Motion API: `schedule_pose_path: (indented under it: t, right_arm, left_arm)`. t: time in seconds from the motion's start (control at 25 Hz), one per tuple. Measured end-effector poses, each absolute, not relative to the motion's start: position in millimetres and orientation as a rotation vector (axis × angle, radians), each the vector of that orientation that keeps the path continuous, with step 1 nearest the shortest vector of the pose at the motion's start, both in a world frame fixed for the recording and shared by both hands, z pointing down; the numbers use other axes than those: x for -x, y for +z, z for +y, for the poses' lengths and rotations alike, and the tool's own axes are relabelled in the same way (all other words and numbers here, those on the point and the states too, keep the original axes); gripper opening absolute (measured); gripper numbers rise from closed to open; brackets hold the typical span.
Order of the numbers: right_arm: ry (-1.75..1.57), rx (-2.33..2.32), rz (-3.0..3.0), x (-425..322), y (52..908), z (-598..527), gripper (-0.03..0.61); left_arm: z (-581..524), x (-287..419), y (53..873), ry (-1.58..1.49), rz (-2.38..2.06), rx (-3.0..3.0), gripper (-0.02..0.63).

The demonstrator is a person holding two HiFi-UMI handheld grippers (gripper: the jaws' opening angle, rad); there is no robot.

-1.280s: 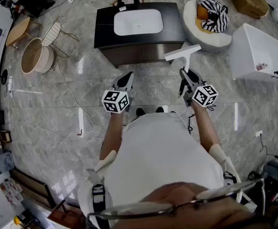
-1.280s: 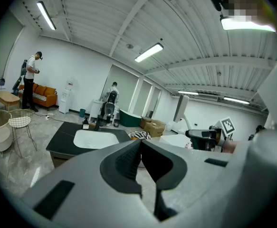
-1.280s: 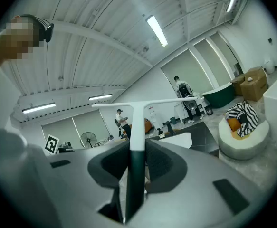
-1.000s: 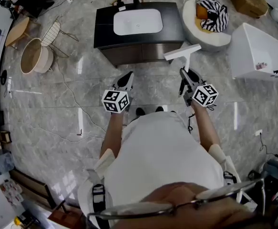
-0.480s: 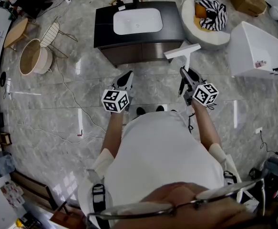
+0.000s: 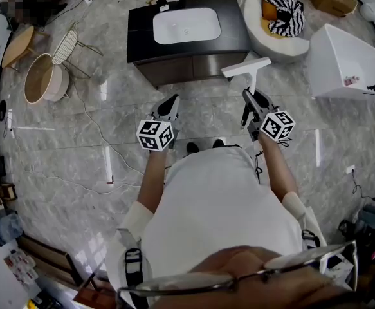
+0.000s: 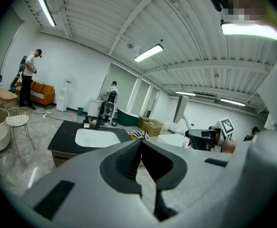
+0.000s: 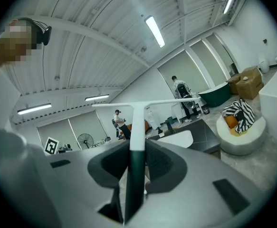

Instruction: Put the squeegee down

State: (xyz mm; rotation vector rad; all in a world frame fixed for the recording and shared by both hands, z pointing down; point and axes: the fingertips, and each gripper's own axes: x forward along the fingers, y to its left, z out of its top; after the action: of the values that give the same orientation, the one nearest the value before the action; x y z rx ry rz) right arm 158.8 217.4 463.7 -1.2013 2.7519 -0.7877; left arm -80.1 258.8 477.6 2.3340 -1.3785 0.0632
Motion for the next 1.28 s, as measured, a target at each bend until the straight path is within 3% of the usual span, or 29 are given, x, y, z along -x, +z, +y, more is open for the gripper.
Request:
schedule_pose_path:
  t: [1.28]
  right_arm:
    - [-0.848,1.25,2.71,-131,485,189,0.098]
  left_arm:
    - [222,103,491,0.08,-1.323,-2.335,0.005]
